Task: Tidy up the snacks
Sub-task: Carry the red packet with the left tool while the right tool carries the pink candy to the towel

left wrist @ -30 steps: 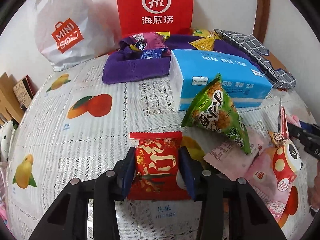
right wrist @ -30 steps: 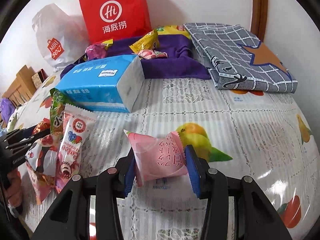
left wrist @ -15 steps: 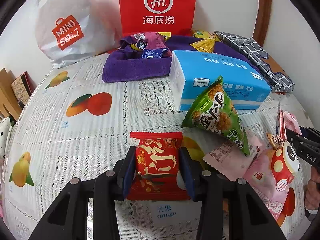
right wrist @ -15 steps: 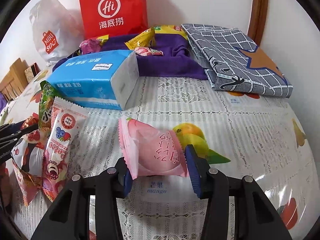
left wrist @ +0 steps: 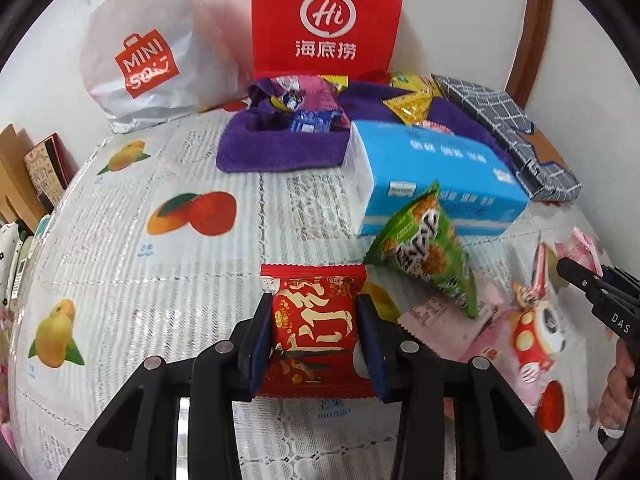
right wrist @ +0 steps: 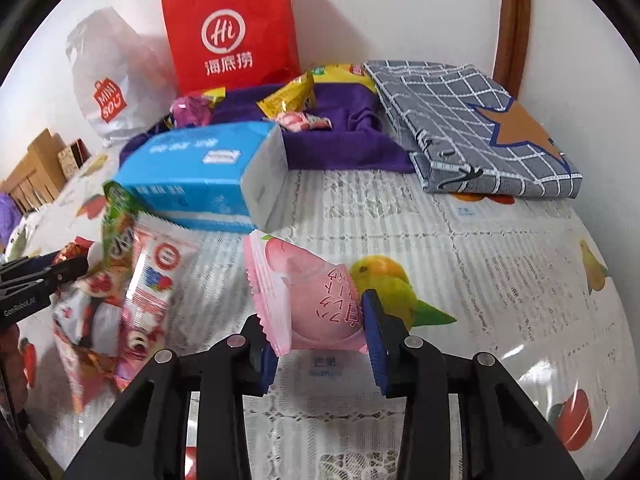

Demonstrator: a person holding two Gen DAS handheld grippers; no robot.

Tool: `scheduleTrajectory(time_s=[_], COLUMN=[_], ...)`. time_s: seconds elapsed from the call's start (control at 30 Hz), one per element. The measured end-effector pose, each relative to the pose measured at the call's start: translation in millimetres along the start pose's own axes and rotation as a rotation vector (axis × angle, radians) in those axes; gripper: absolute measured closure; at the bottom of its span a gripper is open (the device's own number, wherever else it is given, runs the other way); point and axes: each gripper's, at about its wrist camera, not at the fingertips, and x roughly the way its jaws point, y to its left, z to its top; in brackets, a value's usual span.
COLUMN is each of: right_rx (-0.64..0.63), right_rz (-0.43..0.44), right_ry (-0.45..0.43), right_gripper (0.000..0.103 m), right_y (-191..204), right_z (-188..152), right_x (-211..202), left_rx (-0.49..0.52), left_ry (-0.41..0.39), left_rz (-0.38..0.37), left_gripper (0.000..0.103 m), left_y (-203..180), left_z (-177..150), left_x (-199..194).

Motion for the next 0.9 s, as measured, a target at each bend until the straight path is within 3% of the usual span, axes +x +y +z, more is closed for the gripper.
scheduleTrajectory(time_s=[0.47, 0.67, 0.9], right_rx=[-0.017, -0.033, -0.034], right_rz=[0.026, -0.007, 0.013], right_ry=[-0.108, -0.109, -0.128], right_gripper=[0.066, 0.066, 0.066], right_y=[11, 18, 24], right_z=[78, 118, 169], right_x=[-28, -18, -7], left_rx=[-0.018, 0.002, 0.009], left_ry=[-0.06, -0.11, -0.158], left_rz=[-0.002, -0.001, -0.007], left_gripper=[0.065, 0.065, 0.065], left_y=[-4, -9, -7], left_z=[64, 102, 149], left_x=[-33, -44, -50])
